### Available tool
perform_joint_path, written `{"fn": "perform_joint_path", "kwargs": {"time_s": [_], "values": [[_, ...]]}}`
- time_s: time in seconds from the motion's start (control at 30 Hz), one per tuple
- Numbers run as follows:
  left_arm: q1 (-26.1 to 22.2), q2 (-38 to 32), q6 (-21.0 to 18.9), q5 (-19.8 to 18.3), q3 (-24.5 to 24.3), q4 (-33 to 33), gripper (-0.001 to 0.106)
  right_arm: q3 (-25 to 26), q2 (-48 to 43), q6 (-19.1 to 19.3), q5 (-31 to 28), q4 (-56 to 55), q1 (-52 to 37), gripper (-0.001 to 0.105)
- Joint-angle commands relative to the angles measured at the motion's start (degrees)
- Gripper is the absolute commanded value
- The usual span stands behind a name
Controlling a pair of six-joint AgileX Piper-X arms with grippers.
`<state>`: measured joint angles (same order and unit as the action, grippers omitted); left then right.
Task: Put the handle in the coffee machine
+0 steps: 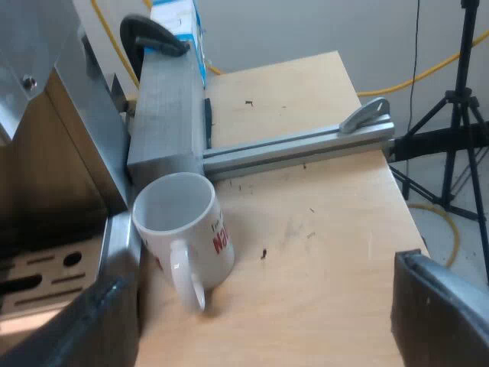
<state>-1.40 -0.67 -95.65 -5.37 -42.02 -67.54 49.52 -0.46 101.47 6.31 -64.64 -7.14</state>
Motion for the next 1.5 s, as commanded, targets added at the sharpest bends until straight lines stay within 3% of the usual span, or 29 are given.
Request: {"fn": "perform_joint_path", "kwargs": {"time_s": [0.03, 0.17, 0.57, 0.87, 1.5], "values": [[-0.14, -3.73, -0.96, 0.84, 1.82, 3.72, 0.074, -1.85, -2.72, -0.38, 1.16, 3.76, -0.01, 0.07], [-0.14, -3.73, -0.96, 0.84, 5.06, 6.65, 0.074, -5.89, -2.61, -0.65, 3.39, 6.18, -0.01, 0.07], [-0.14, -3.73, -0.96, 0.84, 10.46, 6.54, 0.074, -14.78, -2.61, -0.64, 3.65, 6.21, -0.01, 0.07], [-0.14, -3.63, -0.96, 0.69, 11.09, 6.18, 0.074, -18.73, -2.53, -0.64, 3.65, 6.11, -0.01, 0.07], [-0.14, -4.69, -0.96, 0.69, 11.09, 6.27, 0.074, -19.62, -2.53, -0.8, 3.84, 6.05, -0.01, 0.07]]}}
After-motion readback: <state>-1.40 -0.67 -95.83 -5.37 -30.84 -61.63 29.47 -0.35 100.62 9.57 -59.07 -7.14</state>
